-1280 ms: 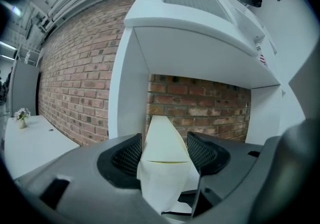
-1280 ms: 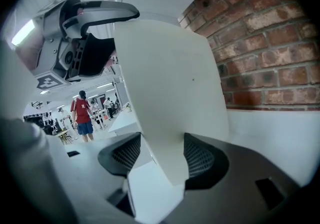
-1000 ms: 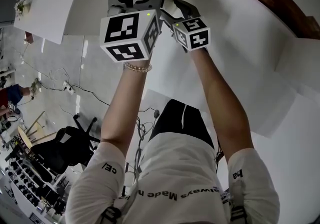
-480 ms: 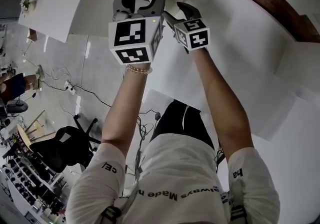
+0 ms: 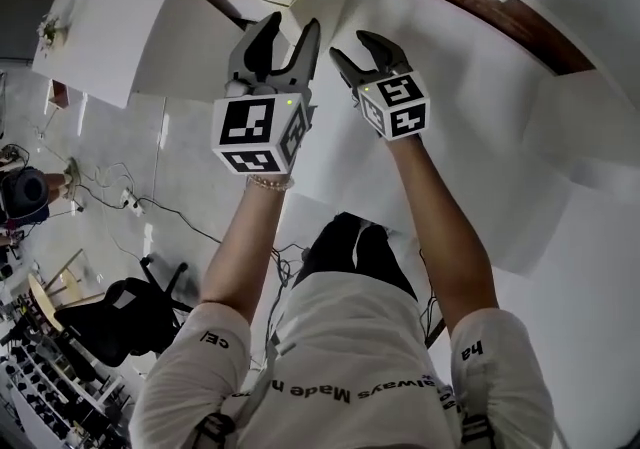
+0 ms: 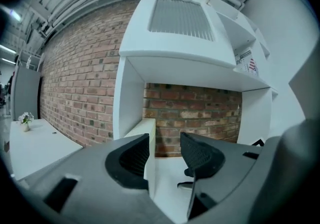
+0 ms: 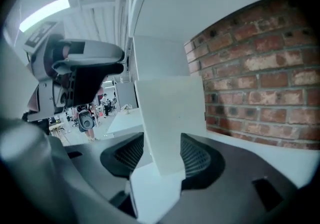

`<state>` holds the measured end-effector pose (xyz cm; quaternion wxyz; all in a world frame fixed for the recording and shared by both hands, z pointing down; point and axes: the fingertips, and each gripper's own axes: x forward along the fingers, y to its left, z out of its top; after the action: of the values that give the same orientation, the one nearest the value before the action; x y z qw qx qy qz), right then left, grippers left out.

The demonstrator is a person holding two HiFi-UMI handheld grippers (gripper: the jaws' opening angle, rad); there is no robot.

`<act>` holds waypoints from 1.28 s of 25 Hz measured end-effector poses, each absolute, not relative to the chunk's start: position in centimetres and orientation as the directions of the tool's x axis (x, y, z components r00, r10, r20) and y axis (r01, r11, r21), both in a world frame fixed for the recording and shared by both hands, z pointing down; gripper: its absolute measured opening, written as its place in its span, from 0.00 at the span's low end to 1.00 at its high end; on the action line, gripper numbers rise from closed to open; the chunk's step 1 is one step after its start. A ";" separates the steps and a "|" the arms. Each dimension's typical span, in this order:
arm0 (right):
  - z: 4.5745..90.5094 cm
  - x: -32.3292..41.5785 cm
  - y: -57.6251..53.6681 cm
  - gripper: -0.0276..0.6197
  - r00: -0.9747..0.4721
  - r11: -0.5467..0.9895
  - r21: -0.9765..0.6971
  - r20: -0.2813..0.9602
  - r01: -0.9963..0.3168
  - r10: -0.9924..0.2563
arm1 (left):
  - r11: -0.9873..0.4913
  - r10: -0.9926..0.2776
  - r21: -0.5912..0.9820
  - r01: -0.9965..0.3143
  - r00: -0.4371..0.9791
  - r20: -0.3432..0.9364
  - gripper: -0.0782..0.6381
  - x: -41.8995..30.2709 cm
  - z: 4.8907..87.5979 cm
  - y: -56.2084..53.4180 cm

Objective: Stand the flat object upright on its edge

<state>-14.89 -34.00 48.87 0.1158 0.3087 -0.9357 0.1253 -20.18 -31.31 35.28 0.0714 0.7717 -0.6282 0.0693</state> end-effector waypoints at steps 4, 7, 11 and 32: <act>46.0 -10.6 -31.8 0.34 -0.772 0.763 -0.157 0.258 -0.627 -0.581 | -0.257 -0.947 0.055 -0.965 0.263 0.184 0.33 -17.6 35.1 -28.7; 44.4 -7.0 -29.3 0.30 -0.762 0.746 -0.175 0.239 -0.643 -0.601 | -0.304 -0.931 0.070 -0.950 0.312 0.192 0.28 -15.2 35.7 -26.4; 40.7 -2.9 -26.9 0.23 -0.746 0.729 -0.168 0.212 -0.664 -0.631 | -0.370 -0.906 0.077 -0.926 0.378 0.190 0.24 -12.2 35.2 -24.3; 24.3 11.9 -14.5 0.15 -0.617 0.616 -0.058 0.132 -0.786 -0.775 | -0.606 -0.782 0.172 -0.776 0.621 0.045 0.13 -0.2 24.3 -15.0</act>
<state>11.91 -14.52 24.30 0.0469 0.4348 -0.8976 0.0548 -0.21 -14.97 24.26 0.0876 0.8960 -0.4349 -0.0176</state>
